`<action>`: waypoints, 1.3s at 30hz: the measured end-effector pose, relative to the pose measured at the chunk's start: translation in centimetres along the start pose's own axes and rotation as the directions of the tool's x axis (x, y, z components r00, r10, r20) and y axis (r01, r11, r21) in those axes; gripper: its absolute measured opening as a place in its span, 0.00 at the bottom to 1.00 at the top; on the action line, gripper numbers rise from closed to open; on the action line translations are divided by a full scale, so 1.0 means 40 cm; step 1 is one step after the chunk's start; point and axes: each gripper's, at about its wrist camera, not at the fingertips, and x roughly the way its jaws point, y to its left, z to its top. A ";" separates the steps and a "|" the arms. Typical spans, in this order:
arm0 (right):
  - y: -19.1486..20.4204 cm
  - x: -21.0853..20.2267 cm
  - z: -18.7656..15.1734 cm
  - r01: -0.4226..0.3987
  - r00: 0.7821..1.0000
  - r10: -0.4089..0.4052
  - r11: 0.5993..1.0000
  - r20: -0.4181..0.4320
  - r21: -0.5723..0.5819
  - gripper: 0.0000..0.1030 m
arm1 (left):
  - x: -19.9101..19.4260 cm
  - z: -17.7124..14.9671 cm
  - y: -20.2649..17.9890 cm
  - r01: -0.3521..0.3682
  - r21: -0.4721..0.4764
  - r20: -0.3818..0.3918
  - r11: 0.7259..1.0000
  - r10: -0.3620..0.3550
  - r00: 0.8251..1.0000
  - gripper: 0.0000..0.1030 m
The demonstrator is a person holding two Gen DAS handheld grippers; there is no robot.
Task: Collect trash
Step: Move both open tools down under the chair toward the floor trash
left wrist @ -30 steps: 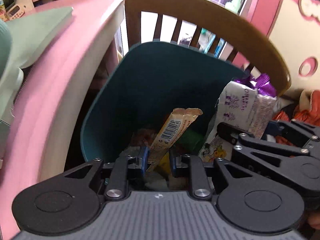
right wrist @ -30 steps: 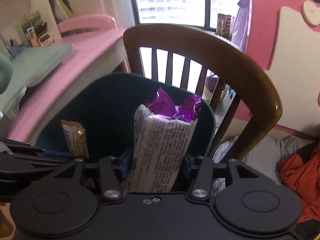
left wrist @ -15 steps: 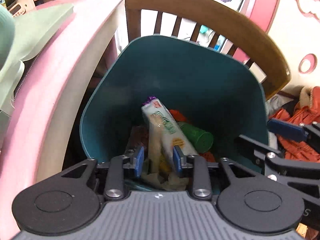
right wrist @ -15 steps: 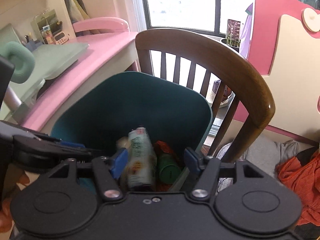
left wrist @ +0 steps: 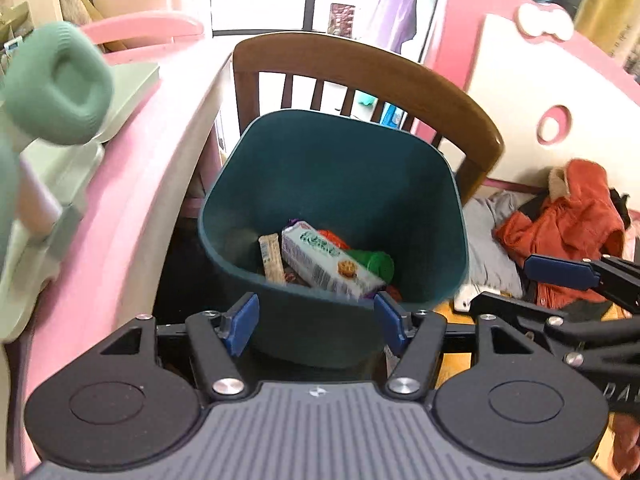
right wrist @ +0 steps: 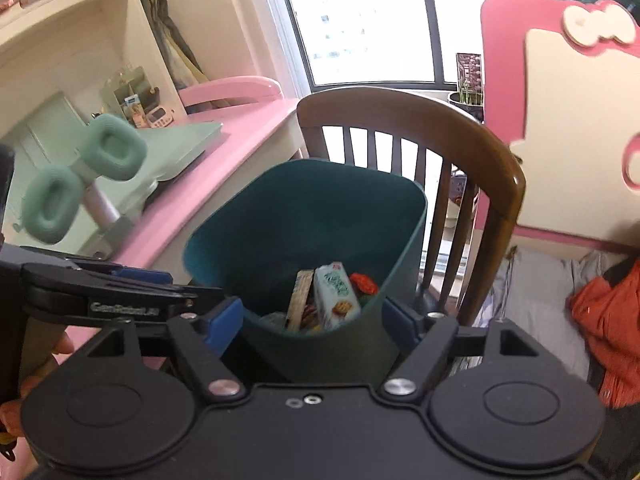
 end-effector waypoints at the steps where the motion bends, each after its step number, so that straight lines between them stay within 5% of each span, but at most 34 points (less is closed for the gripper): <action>1: 0.008 -0.009 -0.015 0.002 1.000 -0.002 1.000 -0.003 0.001 0.75 | -0.014 -0.016 0.004 0.003 0.008 0.005 1.000 -0.003 1.000 0.64; 19: 0.195 -0.064 -0.335 0.068 0.993 -0.060 0.995 -0.106 0.075 0.92 | -0.130 -0.397 0.126 -0.024 0.001 -0.033 1.000 0.024 0.999 0.71; 21: 0.200 -0.050 -0.371 0.081 0.991 -0.071 0.993 -0.115 0.082 1.00 | -0.113 -0.439 0.135 -0.028 -0.006 -0.053 1.000 0.028 0.998 0.76; 32: 0.140 0.162 -0.525 0.061 0.979 -0.049 0.996 -0.196 0.057 1.00 | 0.093 -0.630 0.181 -0.125 -0.141 -0.150 0.982 0.103 0.983 0.76; 39: 0.119 0.337 -0.663 0.006 0.971 -0.013 1.000 -0.237 -0.030 1.00 | 0.304 -0.805 0.202 -0.239 -0.269 -0.267 0.933 0.166 0.949 0.76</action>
